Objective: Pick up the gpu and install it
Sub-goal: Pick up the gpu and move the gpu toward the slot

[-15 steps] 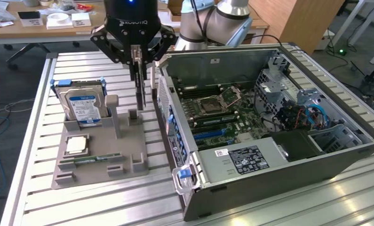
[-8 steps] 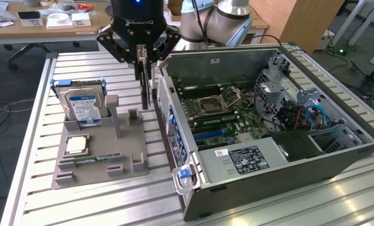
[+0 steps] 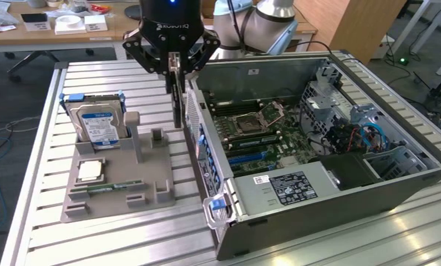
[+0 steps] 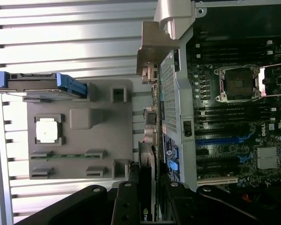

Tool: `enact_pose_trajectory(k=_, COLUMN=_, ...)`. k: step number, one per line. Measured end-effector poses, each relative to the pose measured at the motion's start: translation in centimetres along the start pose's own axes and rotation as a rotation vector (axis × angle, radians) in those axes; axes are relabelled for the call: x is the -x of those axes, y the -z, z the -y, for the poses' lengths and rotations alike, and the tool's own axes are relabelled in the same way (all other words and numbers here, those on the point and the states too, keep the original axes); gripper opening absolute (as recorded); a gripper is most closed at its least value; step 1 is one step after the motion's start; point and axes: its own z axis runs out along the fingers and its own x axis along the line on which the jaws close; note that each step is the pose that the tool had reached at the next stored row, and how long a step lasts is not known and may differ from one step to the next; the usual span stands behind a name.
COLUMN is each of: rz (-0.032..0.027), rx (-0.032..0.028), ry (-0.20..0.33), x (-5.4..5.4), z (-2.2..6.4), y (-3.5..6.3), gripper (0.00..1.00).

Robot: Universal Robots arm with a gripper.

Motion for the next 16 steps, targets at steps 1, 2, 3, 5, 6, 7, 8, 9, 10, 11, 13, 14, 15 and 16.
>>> enact_pose_trajectory(k=1, rz=-0.0001, rx=0.0001, ry=0.0, x=0.1, z=-0.01, y=0.0, gripper=0.26)
enact_pose_trajectory(k=2, rz=-0.0001, rx=0.0003, ry=0.0, x=0.3, z=-0.03, y=0.0, gripper=0.26)
enact_pose_trajectory(k=3, rz=-0.0001, rx=0.0005, ry=0.0, x=0.4, z=-0.04, y=-0.01, gripper=0.26)
enact_pose_trajectory(k=5, rz=-0.0002, rx=0.001, ry=0.0, x=0.7, z=-0.06, y=-0.02, gripper=0.26)
enact_pose_trajectory(k=6, rz=-0.0002, rx=0.0012, ry=0.0, x=0.8, z=-0.07, y=-0.02, gripper=0.26)
enact_pose_trajectory(k=7, rz=-0.0002, rx=0.0014, ry=0.0, x=1.0, z=-0.08, y=-0.03, gripper=0.26)
enact_pose_trajectory(k=8, rz=-0.0002, rx=0.0015, ry=0.0, x=1.1, z=-0.1, y=-0.03, gripper=0.26)
enact_pose_trajectory(k=9, rz=-0.0002, rx=0.0016, ry=0.0, x=1.2, z=-0.11, y=-0.03, gripper=0.26)
enact_pose_trajectory(k=10, rz=-0.0002, rx=0.0018, ry=0.0, x=1.3, z=-0.12, y=-0.04, gripper=0.26)
enact_pose_trajectory(k=11, rz=-0.0001, rx=0.0019, ry=0.0, x=1.5, z=-0.13, y=-0.04, gripper=0.26)
enact_pose_trajectory(k=13, rz=-0.0002, rx=0.0021, ry=0.0, x=1.8, z=-0.16, y=-0.05, gripper=0.26)
enact_pose_trajectory(k=14, rz=-0.0002, rx=0.0022, ry=0.0, x=1.9, z=-0.17, y=-0.05, gripper=0.26)
enact_pose_trajectory(k=15, rz=-0.0003, rx=0.0024, ry=0.0, x=2.1, z=-0.18, y=-0.06, gripper=0.26)
enact_pose_trajectory(k=16, rz=-0.0003, rx=0.0024, ry=0.0, x=2.2, z=-0.19, y=-0.06, gripper=0.26)
